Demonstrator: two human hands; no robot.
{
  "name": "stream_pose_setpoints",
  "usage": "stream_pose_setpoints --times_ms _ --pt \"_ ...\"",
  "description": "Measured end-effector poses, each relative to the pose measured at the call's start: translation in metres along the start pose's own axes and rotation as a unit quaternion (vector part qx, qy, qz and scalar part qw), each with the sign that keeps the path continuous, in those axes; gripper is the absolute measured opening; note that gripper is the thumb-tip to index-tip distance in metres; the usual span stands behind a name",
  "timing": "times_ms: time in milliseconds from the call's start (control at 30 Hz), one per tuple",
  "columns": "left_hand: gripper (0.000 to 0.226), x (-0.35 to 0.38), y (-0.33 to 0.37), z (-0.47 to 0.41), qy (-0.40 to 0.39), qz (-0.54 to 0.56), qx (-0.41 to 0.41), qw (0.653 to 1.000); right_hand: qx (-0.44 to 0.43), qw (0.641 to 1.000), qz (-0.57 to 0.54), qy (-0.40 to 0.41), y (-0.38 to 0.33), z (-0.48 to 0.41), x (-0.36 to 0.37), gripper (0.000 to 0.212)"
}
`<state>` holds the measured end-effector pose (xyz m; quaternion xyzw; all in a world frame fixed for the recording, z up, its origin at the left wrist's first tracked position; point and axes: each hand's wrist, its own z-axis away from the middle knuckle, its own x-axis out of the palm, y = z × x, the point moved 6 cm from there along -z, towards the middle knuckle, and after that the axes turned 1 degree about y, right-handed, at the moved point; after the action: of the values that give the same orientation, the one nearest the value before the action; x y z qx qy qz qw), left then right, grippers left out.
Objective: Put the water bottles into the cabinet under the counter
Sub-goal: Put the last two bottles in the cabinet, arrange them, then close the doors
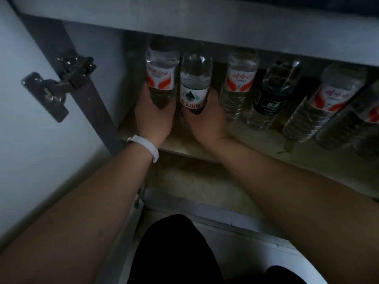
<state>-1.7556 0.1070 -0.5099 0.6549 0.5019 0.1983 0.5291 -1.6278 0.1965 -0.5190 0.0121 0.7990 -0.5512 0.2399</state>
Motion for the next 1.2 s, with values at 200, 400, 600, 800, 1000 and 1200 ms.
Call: stream_pose_setpoints --times_ms 200,400,600,800,1000,1200 --pt "0.049 0.004 -0.012 -0.020 0.020 0.024 0.015 0.999 -0.010 1.000 0.011 0.025 -0.001 -0.018 0.011 0.067" --pt "0.049 0.013 -0.016 -0.031 0.007 0.039 0.034 0.999 -0.026 0.998 0.032 0.041 0.004 -0.030 0.016 0.069" --pt "0.056 0.017 -0.021 -0.036 -0.010 0.046 0.036 0.998 -0.027 0.999 0.027 0.037 0.006 -0.033 0.017 0.072" --pt "0.063 0.017 -0.028 -0.037 -0.034 0.036 0.008 0.999 0.004 1.000 0.013 -0.009 0.007 -0.031 0.014 0.070" --pt "0.052 0.001 -0.018 -0.004 -0.024 -0.013 0.018 0.999 0.002 0.999 0.002 -0.051 -0.004 -0.013 -0.003 0.071" --pt "0.053 -0.014 0.006 0.056 -0.121 -0.161 0.105 0.974 -0.052 0.978 0.159 -0.122 -0.024 0.030 -0.037 0.056"
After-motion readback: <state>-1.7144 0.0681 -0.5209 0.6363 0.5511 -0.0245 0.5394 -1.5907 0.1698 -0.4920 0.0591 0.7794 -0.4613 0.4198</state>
